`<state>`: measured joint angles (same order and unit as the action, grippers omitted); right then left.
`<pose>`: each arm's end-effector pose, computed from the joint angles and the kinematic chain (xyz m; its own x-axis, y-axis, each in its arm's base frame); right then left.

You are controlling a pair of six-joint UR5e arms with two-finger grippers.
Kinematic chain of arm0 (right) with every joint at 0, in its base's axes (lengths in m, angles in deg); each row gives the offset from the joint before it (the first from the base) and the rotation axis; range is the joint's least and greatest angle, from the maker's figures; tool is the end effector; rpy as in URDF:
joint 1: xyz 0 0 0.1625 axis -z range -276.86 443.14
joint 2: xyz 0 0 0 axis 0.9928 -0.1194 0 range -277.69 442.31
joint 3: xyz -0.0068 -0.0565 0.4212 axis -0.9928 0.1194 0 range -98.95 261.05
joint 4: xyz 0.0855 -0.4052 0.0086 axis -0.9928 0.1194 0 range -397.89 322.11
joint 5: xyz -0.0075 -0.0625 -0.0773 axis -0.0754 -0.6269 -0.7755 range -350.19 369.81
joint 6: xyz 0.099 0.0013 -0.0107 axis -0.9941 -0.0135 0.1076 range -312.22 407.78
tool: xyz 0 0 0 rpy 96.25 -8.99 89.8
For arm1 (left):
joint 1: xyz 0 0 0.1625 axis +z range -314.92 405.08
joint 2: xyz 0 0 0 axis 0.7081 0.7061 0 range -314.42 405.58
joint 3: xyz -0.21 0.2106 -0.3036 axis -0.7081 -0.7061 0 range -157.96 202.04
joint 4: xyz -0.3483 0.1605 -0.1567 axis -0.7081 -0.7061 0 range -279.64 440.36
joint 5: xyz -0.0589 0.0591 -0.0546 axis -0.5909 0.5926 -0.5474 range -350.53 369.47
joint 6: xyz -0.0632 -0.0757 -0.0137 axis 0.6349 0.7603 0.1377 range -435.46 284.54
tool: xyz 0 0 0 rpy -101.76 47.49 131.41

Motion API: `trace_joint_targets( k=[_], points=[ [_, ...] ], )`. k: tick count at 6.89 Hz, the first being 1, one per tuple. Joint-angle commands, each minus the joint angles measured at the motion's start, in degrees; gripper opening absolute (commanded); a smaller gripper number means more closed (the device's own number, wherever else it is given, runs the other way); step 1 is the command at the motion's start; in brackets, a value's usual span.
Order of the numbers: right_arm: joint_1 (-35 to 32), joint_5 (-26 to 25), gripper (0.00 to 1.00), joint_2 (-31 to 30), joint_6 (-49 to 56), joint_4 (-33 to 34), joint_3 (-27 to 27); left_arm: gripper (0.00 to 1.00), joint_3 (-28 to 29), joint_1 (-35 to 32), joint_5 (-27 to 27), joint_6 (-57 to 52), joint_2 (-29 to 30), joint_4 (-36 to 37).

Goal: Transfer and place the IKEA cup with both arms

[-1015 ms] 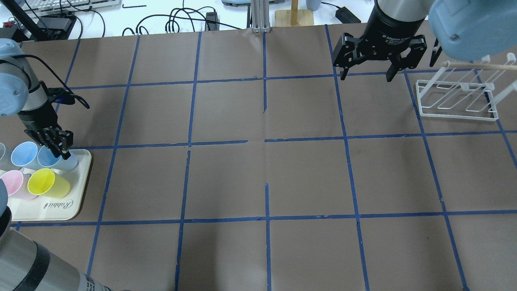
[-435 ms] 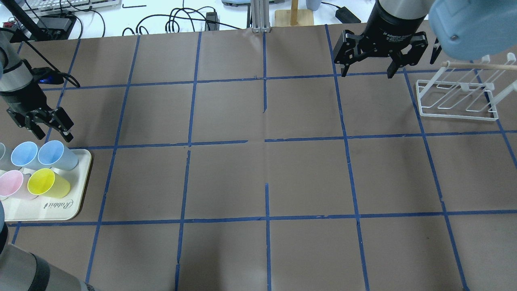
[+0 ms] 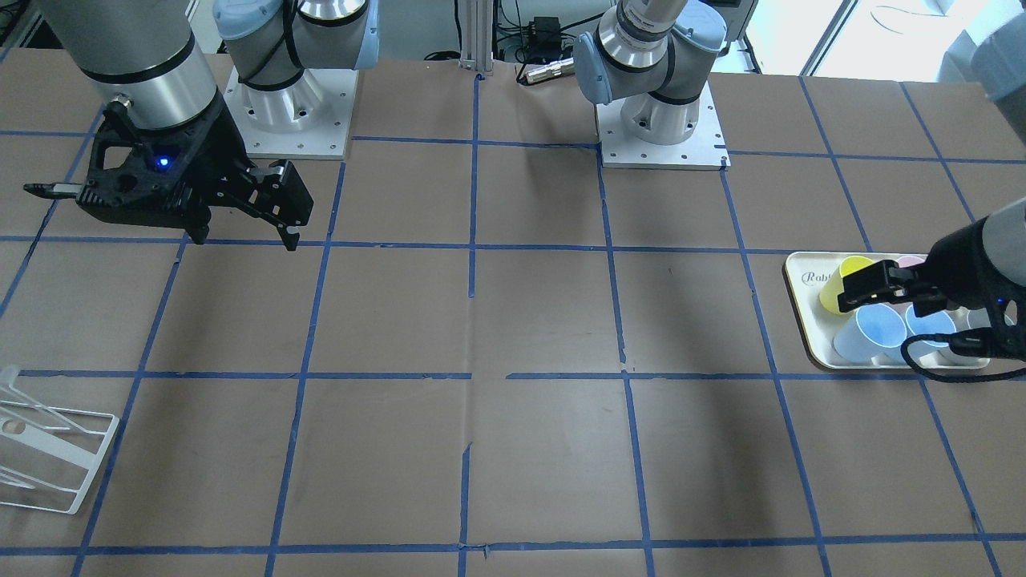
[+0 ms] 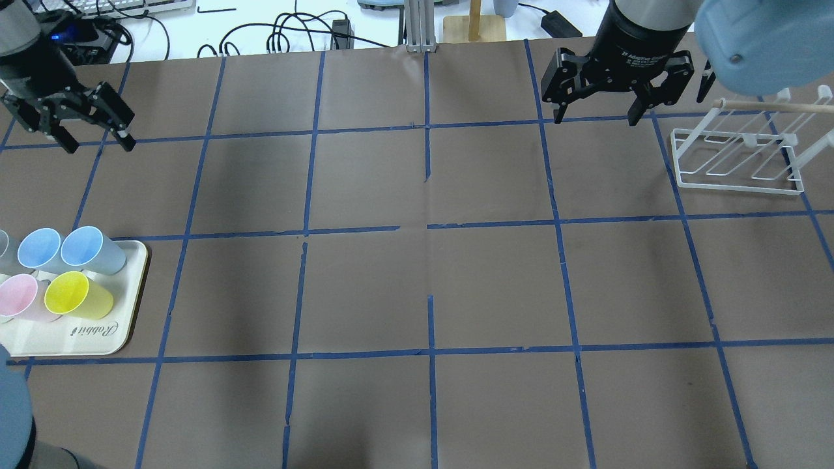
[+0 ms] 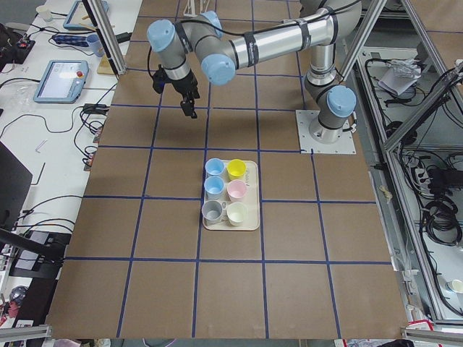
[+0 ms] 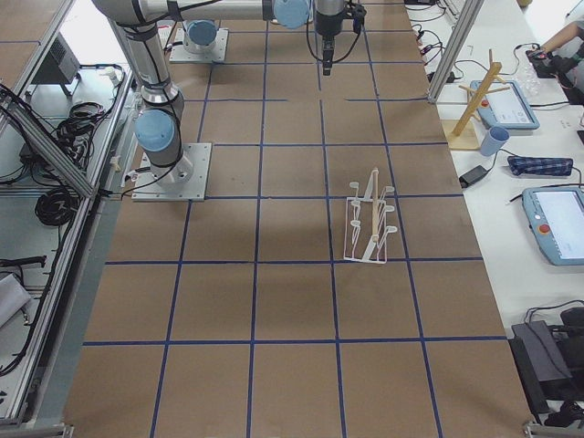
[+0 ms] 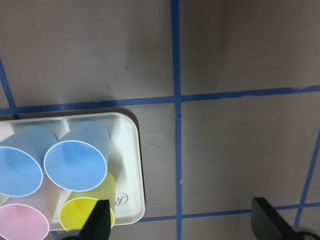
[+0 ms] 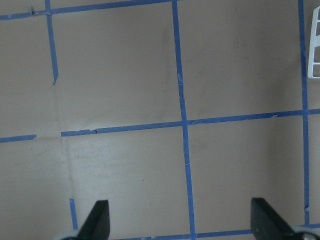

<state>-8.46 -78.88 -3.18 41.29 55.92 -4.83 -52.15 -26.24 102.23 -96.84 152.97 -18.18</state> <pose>0.1504 -0.5271 0.4901 -0.9961 0.0837 -0.0294 0.0853 0.9947 -0.0567 0.0704 -0.6093 0.4419 -0.9986 0.0496 0.0199 0.0524 0.9821 0.1808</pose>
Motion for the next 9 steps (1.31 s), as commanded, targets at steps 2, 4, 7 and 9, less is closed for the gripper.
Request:
trace_joint_targets(
  k=[2,4,7,9],
  points=[
    [0.0,0.3,1.00,-0.1,-0.3,0.0,0.3,1.00,0.9,-12.0,-0.6,15.2,-4.9,-1.8],
    [0.0,0.5,1.00,-0.1,0.0,0.0,0.4,1.00,-6.0,-19.0,-0.8,16.6,-9.2,-1.0],
    [-0.2,0.6,1.00,-0.2,0.1,0.0,0.4,1.00,-14.2,-18.7,-0.7,15.2,-14.7,2.9],
    [-0.2,0.6,1.00,-0.1,0.2,0.1,0.3,1.00,-14.9,-16.1,-0.8,13.6,-15.5,4.5]
  ],
)
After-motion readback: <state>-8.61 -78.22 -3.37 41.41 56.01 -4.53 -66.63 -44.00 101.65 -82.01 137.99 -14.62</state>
